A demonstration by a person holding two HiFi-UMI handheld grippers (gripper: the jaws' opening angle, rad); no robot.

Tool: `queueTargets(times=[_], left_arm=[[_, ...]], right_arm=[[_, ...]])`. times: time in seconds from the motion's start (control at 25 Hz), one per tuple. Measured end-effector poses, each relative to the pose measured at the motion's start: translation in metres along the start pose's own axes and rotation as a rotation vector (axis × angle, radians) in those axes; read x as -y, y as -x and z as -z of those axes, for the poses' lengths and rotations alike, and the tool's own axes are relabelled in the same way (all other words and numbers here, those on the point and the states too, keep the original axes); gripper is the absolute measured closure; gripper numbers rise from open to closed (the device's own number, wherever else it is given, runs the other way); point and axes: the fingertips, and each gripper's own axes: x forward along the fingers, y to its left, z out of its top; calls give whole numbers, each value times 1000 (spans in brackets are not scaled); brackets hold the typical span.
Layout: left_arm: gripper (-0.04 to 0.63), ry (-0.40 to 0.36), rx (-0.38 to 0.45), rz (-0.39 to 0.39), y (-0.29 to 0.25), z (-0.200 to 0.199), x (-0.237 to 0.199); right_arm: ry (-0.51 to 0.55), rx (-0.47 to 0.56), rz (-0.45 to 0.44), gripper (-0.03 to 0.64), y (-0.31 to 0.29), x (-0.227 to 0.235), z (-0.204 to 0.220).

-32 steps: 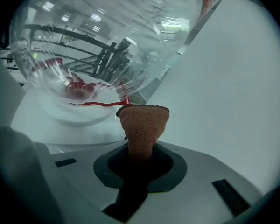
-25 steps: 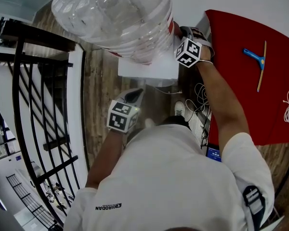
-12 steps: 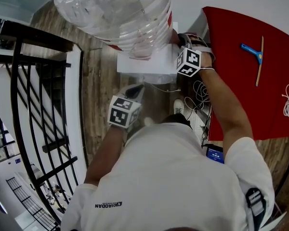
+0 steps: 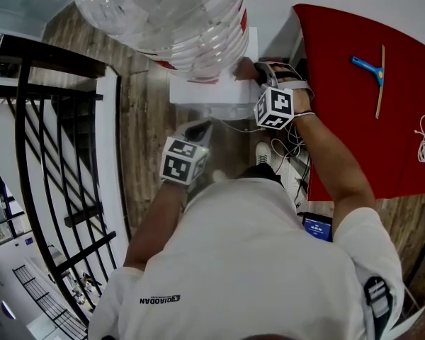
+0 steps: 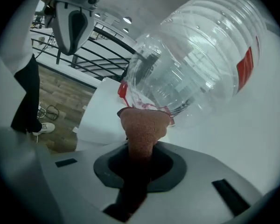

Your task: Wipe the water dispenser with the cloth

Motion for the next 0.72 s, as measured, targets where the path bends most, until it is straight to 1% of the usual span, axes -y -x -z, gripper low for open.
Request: queueTargets(times=[0.2, 0.36, 0.6, 0.72], left_arm=[[606, -20, -6, 9, -2, -2, 5], [606, -36, -8, 19, -5, -3, 10], [606, -31, -11, 20, -9, -3, 7], [606, -33, -13, 21, -11, -4, 7]], right_arm=[[30, 19, -42, 561, 18, -28, -12], [-3, 17, -65, 561, 32, -45, -13], [-28, 14, -102, 561, 53, -72, -13], [-61, 19, -121, 561, 63, -82, -13]])
